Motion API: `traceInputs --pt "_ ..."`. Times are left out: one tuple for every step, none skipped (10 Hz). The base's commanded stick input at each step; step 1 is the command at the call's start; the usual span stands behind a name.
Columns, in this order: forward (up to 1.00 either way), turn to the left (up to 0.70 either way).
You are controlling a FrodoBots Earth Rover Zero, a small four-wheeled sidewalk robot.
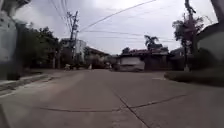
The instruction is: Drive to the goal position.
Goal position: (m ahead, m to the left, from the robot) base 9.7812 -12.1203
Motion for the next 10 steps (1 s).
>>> traceInputs --pt "0.7 -0.07" --pt "0.7 0.0" --pt "0.7 0.0" --pt "0.7 0.0" --pt "0.7 0.0" --pt "0.7 0.0" --pt "0.7 -0.05" --pt "0.7 -0.28" --pt "0.7 -0.35" --pt "0.7 -0.35"
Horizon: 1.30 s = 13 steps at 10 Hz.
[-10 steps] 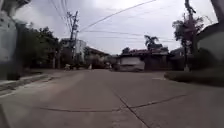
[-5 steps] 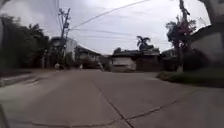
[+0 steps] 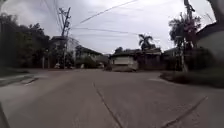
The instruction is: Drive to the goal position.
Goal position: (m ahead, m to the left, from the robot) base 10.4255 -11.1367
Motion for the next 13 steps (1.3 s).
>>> traceInputs --pt "0.7 -0.35" --pt "0.7 -0.35" --pt "0.7 -0.35" --pt "0.7 -0.21" --pt "0.7 -0.09" --pt "0.7 0.0" --pt "0.7 0.0" --pt "0.7 0.0" --pt "0.7 0.0" --pt "0.7 -0.01" --pt "0.7 -0.08" --pt "0.7 -0.35" --pt "0.7 -0.35"
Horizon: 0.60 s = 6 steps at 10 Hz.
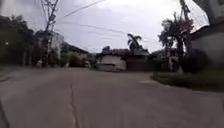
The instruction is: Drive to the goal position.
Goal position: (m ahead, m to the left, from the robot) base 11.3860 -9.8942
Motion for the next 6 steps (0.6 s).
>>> traceInputs --pt "0.7 -0.3" --pt "0.7 -0.16" --pt "0.7 -0.05" --pt "0.7 0.0" --pt "0.7 -0.04" --pt "0.7 -0.25"
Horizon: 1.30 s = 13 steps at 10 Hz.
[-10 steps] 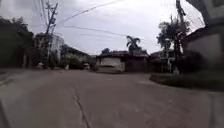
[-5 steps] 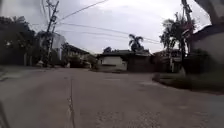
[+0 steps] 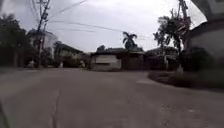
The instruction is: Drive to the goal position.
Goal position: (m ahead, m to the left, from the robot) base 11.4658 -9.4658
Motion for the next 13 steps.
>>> traceInputs --pt "0.7 -0.34" --pt "0.7 -0.18" --pt "0.7 -0.04" --pt "0.7 0.0" --pt "0.7 0.0" --pt "0.7 -0.02" --pt "0.7 -0.18" --pt "0.7 -0.32" --pt "0.7 -0.07" --pt "0.7 0.0" --pt "0.7 0.0" --pt "0.7 0.0" --pt "0.7 0.0"
